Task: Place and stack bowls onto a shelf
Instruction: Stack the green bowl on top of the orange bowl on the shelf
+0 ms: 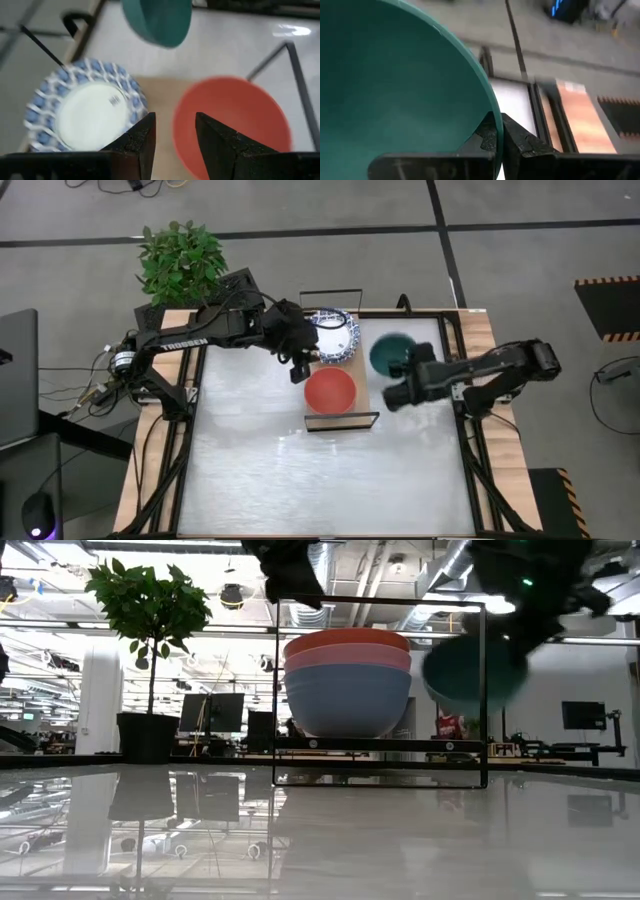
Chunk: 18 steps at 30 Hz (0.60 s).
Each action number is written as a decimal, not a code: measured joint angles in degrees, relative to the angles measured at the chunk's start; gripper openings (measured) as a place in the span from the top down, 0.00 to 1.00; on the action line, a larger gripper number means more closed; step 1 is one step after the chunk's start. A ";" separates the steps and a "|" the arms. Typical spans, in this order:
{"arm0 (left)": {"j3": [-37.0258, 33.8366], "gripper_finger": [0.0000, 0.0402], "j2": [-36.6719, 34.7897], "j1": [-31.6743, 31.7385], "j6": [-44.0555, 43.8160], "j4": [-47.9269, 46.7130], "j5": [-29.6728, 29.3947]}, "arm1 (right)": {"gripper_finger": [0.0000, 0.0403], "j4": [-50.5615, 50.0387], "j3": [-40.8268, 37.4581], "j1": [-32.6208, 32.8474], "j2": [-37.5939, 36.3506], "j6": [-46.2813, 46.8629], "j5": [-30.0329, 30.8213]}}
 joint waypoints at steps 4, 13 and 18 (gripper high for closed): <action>0.00 0.69 0.00 0.00 1.76 5.68 -4.91 | 0.94 3.10 6.28 -3.76 0.00 -8.34 11.34; 0.00 0.69 0.00 0.11 2.89 17.74 -13.86 | 0.94 24.75 16.14 -5.33 -0.04 -40.16 25.21; 0.00 0.69 0.21 0.08 5.53 23.40 -13.85 | 0.94 40.27 16.33 -4.71 -0.04 -58.23 26.65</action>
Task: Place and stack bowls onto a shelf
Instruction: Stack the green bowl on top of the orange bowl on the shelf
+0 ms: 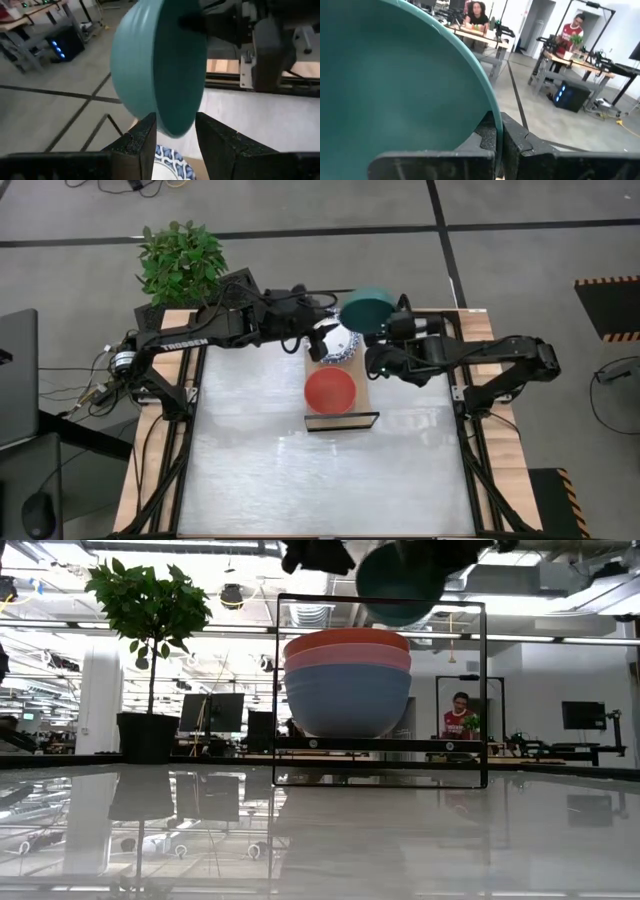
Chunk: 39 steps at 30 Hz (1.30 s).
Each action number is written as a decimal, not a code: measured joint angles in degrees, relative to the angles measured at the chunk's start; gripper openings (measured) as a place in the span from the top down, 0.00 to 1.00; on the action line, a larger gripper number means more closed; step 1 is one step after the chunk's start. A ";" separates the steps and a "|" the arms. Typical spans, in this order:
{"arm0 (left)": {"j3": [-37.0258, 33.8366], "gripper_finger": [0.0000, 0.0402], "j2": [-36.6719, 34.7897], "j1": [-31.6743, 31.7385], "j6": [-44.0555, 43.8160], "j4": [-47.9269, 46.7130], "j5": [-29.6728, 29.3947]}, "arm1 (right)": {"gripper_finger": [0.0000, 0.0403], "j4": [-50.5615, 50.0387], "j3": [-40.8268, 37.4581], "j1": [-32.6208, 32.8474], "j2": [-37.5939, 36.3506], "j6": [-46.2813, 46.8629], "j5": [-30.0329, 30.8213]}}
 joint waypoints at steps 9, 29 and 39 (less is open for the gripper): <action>0.00 0.69 0.42 0.03 -0.34 1.64 -5.83 | 0.94 8.15 0.00 0.11 0.00 -8.80 1.10; 0.00 0.84 0.42 0.38 0.62 4.38 -7.08 | 0.94 12.62 0.02 2.20 0.00 -11.23 -0.19; 0.00 0.98 0.33 0.71 0.45 4.53 -11.08 | 0.80 17.69 0.09 2.37 -0.04 -16.93 -3.57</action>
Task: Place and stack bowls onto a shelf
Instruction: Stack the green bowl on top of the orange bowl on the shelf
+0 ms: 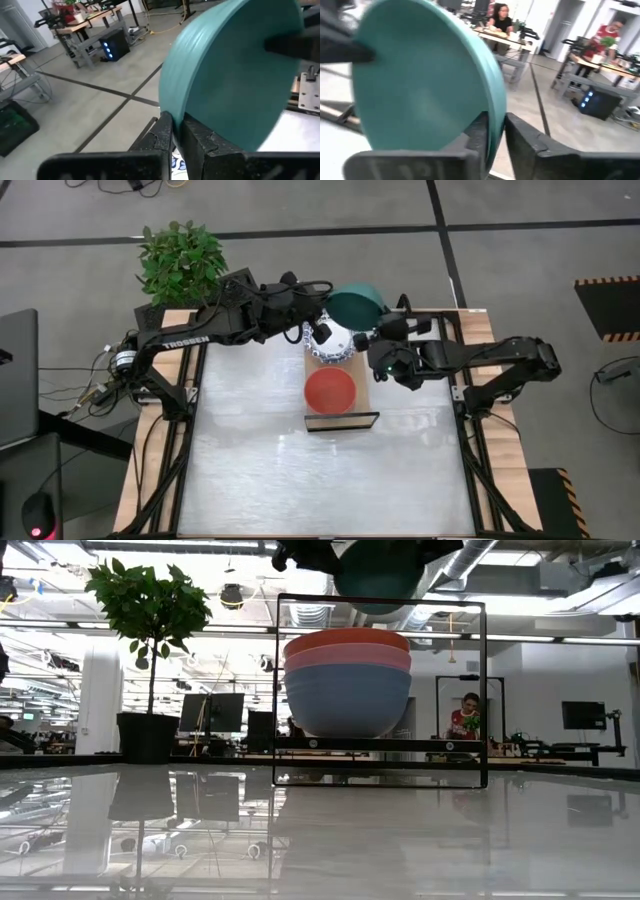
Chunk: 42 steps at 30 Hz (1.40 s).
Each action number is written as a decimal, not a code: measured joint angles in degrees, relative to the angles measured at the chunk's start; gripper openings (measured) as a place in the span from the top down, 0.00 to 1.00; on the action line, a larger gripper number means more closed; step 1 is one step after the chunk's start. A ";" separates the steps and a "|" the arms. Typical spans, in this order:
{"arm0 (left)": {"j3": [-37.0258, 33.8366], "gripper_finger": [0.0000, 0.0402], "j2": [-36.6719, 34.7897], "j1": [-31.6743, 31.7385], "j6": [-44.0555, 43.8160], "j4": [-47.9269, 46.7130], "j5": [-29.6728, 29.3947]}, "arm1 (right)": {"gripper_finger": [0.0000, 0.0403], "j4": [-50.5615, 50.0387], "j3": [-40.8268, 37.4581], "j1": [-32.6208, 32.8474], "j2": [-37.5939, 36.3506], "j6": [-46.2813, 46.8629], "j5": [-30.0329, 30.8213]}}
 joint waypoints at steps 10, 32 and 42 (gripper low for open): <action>0.00 1.00 0.07 0.28 1.10 -3.36 0.15 | 0.42 0.60 0.00 0.57 -0.55 -2.27 -9.41; 14.88 1.00 -3.32 1.92 -15.24 -45.52 19.54 | 0.36 -1.18 1.40 13.00 -4.57 -4.26 -10.47; 14.84 1.00 2.32 2.30 -21.37 -51.29 25.46 | 0.36 -20.20 1.29 12.20 -4.50 16.48 -11.39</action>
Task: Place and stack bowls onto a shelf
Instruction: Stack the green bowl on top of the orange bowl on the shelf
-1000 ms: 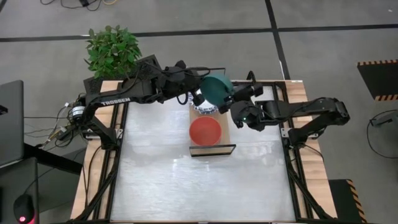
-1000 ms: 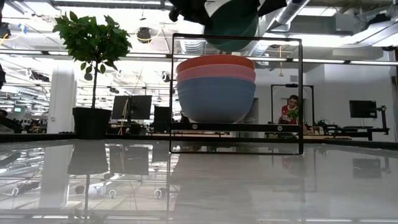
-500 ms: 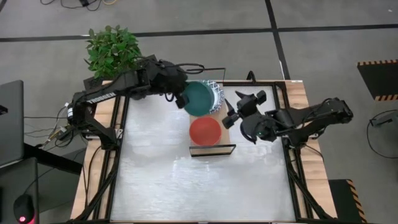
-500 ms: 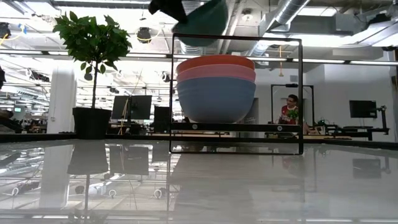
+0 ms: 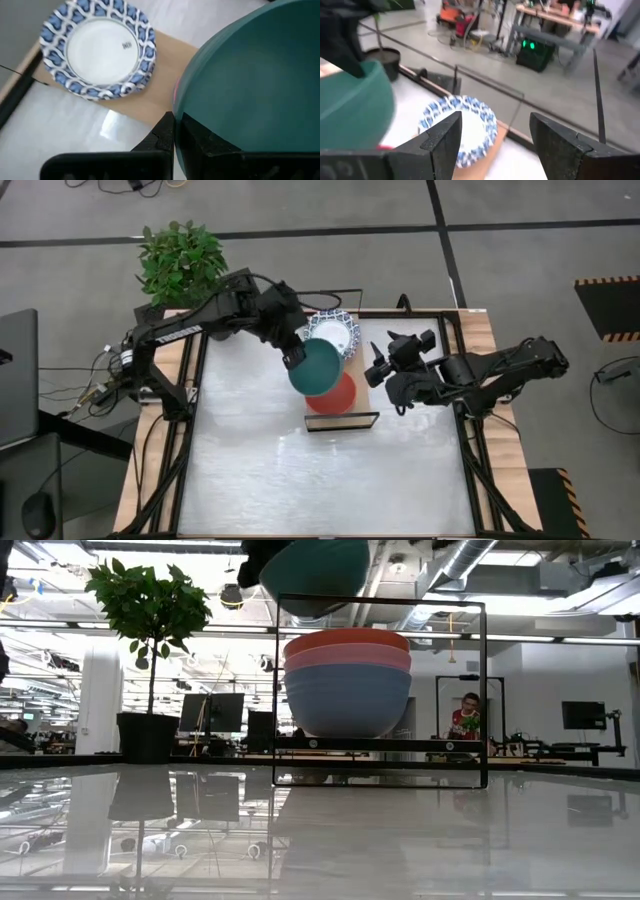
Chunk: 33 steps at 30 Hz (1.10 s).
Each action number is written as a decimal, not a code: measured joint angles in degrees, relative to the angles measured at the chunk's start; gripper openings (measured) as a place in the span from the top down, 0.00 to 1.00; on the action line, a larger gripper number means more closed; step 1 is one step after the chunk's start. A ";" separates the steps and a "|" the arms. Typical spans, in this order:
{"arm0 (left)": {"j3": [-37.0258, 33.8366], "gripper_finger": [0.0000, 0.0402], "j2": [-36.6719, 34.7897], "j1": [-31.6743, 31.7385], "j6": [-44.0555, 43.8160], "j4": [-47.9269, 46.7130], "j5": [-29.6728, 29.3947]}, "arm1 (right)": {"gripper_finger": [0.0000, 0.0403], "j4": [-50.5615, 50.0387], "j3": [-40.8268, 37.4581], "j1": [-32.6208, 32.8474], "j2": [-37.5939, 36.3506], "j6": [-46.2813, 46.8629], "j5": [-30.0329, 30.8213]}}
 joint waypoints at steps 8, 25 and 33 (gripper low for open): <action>0.00 1.00 1.55 1.38 -3.30 0.00 2.26 | 0.36 -18.95 0.00 0.00 0.46 20.78 -1.58; 0.09 1.00 5.48 -1.01 -14.56 2.35 1.56 | 0.36 -26.76 -1.51 -0.42 0.83 29.18 -5.16; 0.06 1.00 5.55 -0.98 -24.01 0.69 -0.14 | 0.36 -28.38 -1.49 -0.37 0.83 29.15 -5.58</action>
